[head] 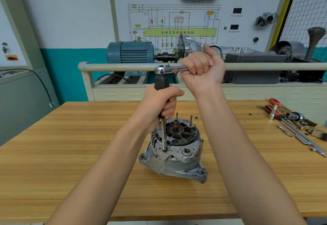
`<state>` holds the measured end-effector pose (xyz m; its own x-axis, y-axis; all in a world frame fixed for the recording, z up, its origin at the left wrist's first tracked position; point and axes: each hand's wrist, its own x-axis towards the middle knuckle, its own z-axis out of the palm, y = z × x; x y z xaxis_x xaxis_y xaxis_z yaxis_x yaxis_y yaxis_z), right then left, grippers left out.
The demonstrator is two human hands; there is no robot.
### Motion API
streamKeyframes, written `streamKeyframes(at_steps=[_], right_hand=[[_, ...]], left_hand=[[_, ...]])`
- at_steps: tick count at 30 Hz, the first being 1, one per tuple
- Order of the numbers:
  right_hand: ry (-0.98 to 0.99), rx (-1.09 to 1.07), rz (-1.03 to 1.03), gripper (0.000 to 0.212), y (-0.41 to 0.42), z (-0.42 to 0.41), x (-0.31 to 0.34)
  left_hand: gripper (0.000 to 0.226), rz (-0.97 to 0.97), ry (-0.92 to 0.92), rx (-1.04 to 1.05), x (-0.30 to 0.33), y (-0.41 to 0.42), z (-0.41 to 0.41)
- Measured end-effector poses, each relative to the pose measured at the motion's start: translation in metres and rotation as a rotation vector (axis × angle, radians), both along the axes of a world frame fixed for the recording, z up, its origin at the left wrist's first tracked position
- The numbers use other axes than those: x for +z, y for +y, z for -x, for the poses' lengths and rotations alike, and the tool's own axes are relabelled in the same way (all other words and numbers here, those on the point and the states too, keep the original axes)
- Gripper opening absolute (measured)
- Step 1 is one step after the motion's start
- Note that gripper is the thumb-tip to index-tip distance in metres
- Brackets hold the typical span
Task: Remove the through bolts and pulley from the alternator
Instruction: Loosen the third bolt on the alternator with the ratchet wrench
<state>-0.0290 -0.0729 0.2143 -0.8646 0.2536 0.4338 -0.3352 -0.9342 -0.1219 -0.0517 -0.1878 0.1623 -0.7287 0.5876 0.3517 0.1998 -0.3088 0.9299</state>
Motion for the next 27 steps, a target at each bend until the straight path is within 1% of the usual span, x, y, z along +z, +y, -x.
streamKeyframes(at_steps=[2,5,11,14,17,20,23,25,27], right_hand=[[0.006,-0.01,0.0,0.051,-0.003,0.001,0.0],[0.043,-0.092,-0.038,0.057,-0.009,-0.007,-0.002],[0.165,-0.487,-0.208,0.064,-0.036,-0.036,-0.007],[0.207,-0.563,-0.25,0.062,-0.042,-0.039,-0.007],[0.185,-0.48,-0.211,0.062,-0.032,-0.035,-0.008],[0.134,-0.275,-0.127,0.054,-0.013,-0.025,-0.006],[0.064,-0.051,-0.017,0.06,0.001,-0.011,-0.004],[0.044,0.005,0.02,0.062,0.006,-0.005,-0.005],[0.044,0.007,0.011,0.06,0.005,-0.005,-0.006]], left_hand=[[0.056,-0.005,-0.023,0.023,0.0,0.0,0.001],[0.057,-0.024,-0.036,0.09,-0.001,0.0,0.0],[0.043,-0.036,-0.039,0.223,-0.003,0.006,-0.006],[0.041,-0.029,-0.024,0.23,-0.003,0.007,-0.008],[0.044,-0.026,-0.013,0.215,-0.003,0.005,-0.007],[0.047,-0.023,0.026,0.173,-0.004,0.004,-0.006],[0.044,-0.011,0.053,0.13,-0.005,0.004,-0.006],[0.043,-0.017,0.041,0.061,-0.003,0.002,-0.005],[0.039,-0.017,0.017,-0.028,0.0,-0.001,-0.003]])
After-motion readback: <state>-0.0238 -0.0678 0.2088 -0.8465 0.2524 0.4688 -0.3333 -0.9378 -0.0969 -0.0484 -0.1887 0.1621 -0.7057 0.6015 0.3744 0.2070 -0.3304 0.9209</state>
